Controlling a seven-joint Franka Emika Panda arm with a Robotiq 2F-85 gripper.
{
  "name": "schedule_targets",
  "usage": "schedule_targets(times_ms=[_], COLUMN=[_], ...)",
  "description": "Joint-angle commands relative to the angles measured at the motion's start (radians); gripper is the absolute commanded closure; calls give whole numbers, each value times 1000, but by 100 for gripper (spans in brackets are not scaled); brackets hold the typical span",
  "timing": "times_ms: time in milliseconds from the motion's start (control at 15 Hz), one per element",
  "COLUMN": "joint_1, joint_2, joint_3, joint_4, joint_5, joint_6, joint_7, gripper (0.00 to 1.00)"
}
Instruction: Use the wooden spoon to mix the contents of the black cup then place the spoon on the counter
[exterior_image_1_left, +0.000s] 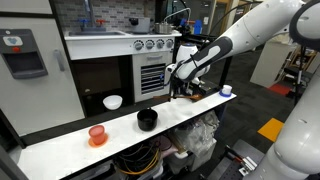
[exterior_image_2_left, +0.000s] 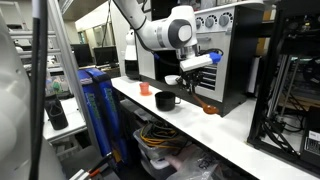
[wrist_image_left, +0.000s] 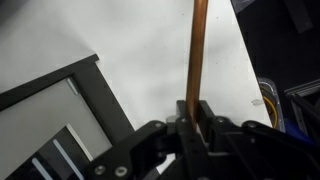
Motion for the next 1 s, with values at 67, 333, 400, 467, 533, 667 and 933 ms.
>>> schedule_targets(times_ms=[67,333,400,467,533,667,933], joint_1=[48,101,118,136,155,200,272], joint_2=[-126,-215,-238,-259,-280,-316,-339], joint_3=[-26,-44,-52,-61,-71,-105,-173], joint_4=[-67,-83,-85,-86,-88,-86,-63], joint_5=[76,228,266,305,344,472,750], joint_6=[-32,-88,-105,-126,-141,-166,-229], joint_7=[21,-60,-87,-118,-150,-242,-392], gripper=[96,96,96,96,96,96,96])
